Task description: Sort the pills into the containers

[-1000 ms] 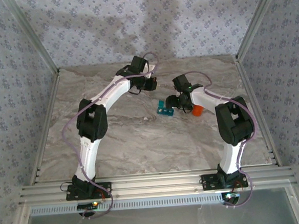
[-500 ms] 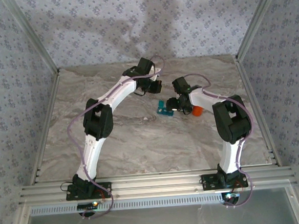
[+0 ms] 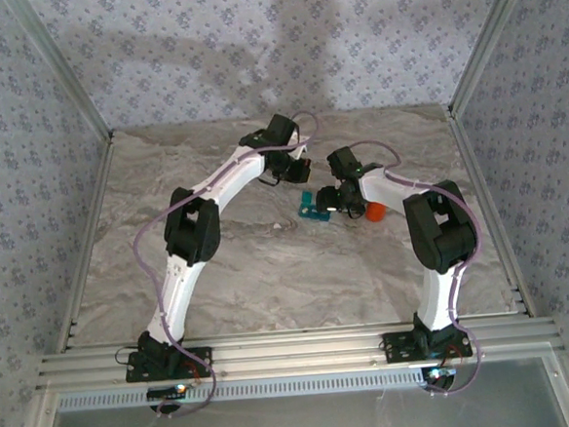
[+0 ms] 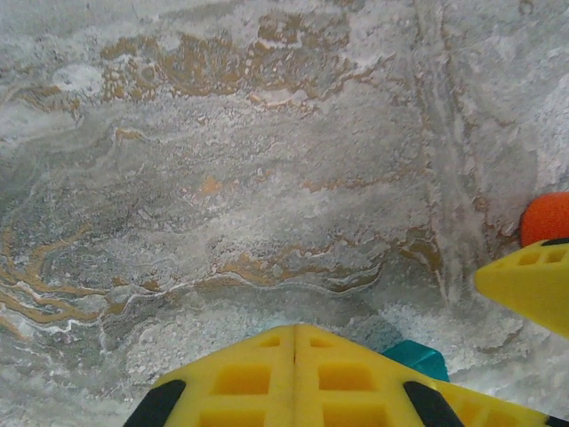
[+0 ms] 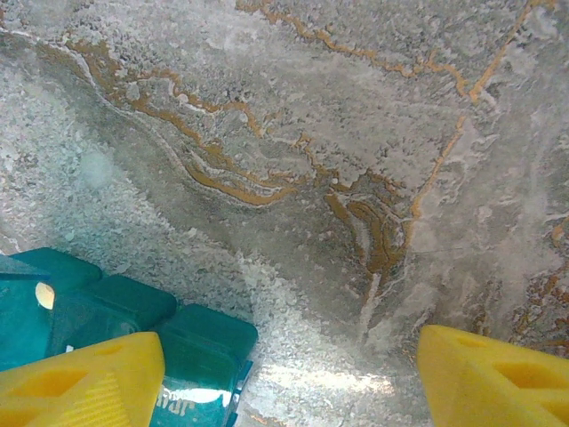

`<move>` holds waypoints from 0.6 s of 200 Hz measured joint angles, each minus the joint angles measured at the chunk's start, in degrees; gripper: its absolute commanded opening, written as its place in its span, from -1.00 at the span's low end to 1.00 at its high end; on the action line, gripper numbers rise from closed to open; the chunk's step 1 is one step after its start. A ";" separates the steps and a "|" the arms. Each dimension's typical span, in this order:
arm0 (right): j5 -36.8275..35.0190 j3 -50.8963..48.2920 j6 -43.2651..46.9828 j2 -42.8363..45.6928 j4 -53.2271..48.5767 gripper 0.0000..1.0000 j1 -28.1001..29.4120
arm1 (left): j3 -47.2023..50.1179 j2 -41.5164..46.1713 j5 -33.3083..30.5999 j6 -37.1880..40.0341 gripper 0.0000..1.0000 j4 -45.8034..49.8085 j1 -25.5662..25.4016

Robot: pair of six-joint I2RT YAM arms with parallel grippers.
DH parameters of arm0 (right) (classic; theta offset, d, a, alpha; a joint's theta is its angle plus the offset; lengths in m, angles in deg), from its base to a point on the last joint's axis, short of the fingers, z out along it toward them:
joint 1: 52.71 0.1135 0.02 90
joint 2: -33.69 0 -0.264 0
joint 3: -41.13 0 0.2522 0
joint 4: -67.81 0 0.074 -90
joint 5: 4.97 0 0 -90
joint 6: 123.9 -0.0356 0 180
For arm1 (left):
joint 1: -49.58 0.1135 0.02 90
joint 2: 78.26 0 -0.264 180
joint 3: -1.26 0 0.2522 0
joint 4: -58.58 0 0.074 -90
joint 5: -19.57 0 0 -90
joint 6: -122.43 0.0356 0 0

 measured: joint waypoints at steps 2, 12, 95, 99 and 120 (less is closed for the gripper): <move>0.00 0.00 0.00 0.00 0.04 0.53 0.00 | -0.13 -0.11 0.00 0.00 -1.00 0.11 0.00; 0.00 0.00 0.00 -0.02 0.07 0.53 0.00 | -0.37 -0.66 0.00 0.02 -1.00 0.42 -0.07; 0.00 0.00 0.00 -0.07 0.35 0.52 0.00 | -1.11 -1.44 0.00 0.94 -1.00 2.95 -0.96; 0.00 -0.04 0.00 -0.07 0.39 0.52 0.00 | -1.11 -1.44 0.00 1.03 -1.00 3.04 -0.98; 0.00 -0.15 0.00 -0.07 0.52 0.52 0.02 | -1.11 -1.44 0.00 1.49 -1.00 3.65 -1.11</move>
